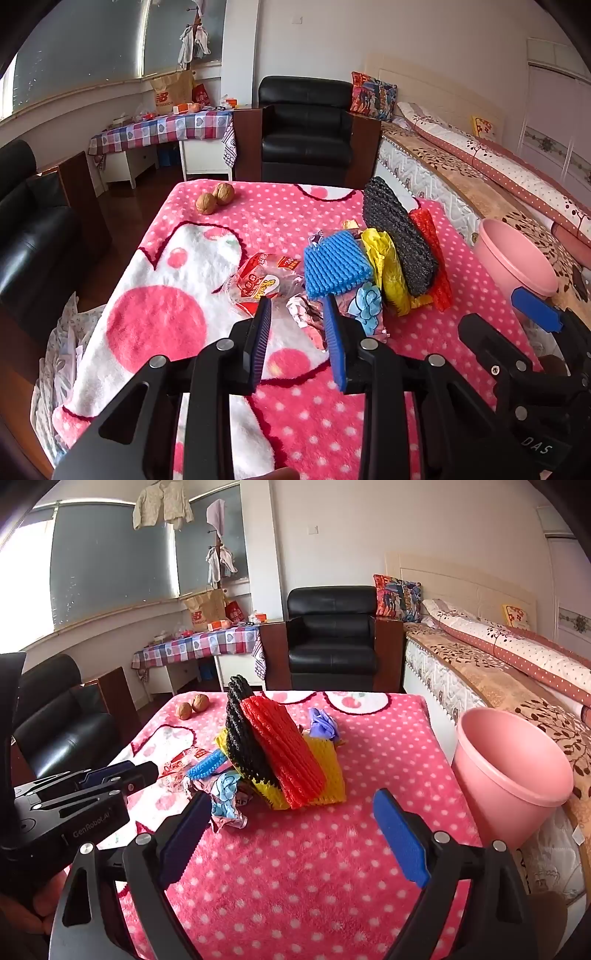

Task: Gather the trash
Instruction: 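Close the left tool on the red snack bag while the right tool grasps the red foam net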

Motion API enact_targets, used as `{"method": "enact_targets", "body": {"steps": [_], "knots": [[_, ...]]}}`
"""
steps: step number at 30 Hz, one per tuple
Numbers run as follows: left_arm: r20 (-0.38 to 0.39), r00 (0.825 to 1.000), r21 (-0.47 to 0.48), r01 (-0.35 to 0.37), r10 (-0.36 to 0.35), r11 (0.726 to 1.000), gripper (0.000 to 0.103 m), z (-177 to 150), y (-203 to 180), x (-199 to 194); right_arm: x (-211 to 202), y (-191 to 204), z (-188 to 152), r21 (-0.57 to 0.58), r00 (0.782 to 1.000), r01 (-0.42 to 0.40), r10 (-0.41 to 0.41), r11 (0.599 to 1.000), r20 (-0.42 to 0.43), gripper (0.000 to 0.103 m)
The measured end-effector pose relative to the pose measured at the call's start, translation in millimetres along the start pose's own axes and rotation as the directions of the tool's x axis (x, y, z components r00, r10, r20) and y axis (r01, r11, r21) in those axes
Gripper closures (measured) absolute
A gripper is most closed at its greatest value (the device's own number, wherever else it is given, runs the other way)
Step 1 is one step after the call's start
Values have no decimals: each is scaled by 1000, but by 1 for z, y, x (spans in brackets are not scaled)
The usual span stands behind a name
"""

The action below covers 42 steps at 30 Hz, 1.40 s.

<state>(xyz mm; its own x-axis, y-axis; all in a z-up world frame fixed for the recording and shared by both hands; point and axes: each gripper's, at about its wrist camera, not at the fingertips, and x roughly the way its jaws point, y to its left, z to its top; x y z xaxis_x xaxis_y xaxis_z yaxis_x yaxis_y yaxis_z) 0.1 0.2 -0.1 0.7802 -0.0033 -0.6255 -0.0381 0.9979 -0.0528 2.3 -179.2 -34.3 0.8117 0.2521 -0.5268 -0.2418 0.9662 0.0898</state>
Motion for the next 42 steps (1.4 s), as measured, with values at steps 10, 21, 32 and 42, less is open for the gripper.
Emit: {"method": "enact_targets", "body": {"steps": [10,21,32,42], "knots": [[-1,1000,-11,5,-5,1000,73,-2,-1,0,-2,-2,0,8,1000,-11,11,1000,0,17],[-27,998,-43,50,-51,998,73,-2,8,3,0,-2,-2,17,999,-30,30,999,-15,24],[-52,997,-140,42,-50,989,73,-1,43,11,11,-3,-6,24,996,-69,70,997,-48,34],[-76,994,-118,65,-74,991,73,6,47,26,21,-13,-2,51,994,-93,96,994,-59,41]]}}
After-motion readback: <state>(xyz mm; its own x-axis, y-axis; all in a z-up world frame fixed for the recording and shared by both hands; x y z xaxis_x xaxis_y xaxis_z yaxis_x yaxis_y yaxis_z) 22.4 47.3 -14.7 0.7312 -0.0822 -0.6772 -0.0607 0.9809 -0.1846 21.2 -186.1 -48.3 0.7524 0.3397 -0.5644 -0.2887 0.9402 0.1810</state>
